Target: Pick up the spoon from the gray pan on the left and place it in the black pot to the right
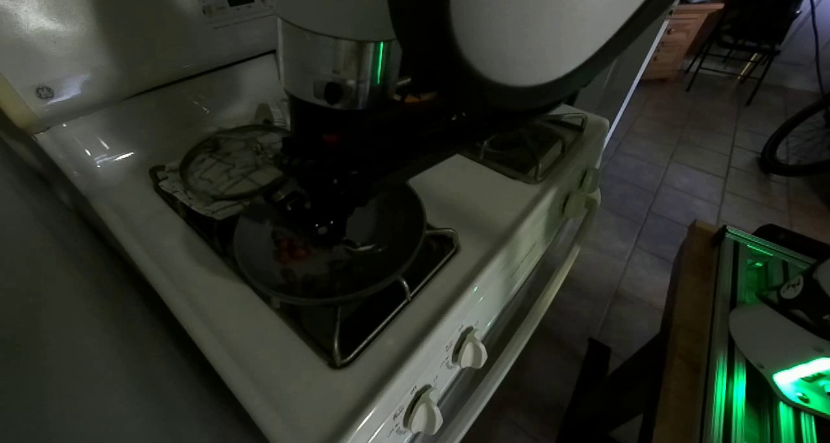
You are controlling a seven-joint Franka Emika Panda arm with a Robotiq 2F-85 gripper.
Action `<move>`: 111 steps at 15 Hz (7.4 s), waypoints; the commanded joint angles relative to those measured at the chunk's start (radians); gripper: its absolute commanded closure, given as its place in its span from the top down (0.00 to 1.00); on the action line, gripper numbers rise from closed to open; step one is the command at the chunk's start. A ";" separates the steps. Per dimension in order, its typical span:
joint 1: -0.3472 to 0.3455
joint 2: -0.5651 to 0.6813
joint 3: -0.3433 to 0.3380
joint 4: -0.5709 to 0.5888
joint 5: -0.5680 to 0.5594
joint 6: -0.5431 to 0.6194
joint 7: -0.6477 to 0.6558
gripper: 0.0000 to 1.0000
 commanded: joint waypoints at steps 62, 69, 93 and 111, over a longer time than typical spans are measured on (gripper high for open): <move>-0.298 0.203 -0.312 0.635 -0.329 -0.425 0.349 0.11; -0.245 0.282 -0.361 0.720 -0.407 -0.419 0.474 0.03; -0.104 0.578 -0.468 0.881 -0.546 -0.500 0.563 0.13; -0.161 0.227 -0.416 0.793 -0.475 -0.496 0.199 1.00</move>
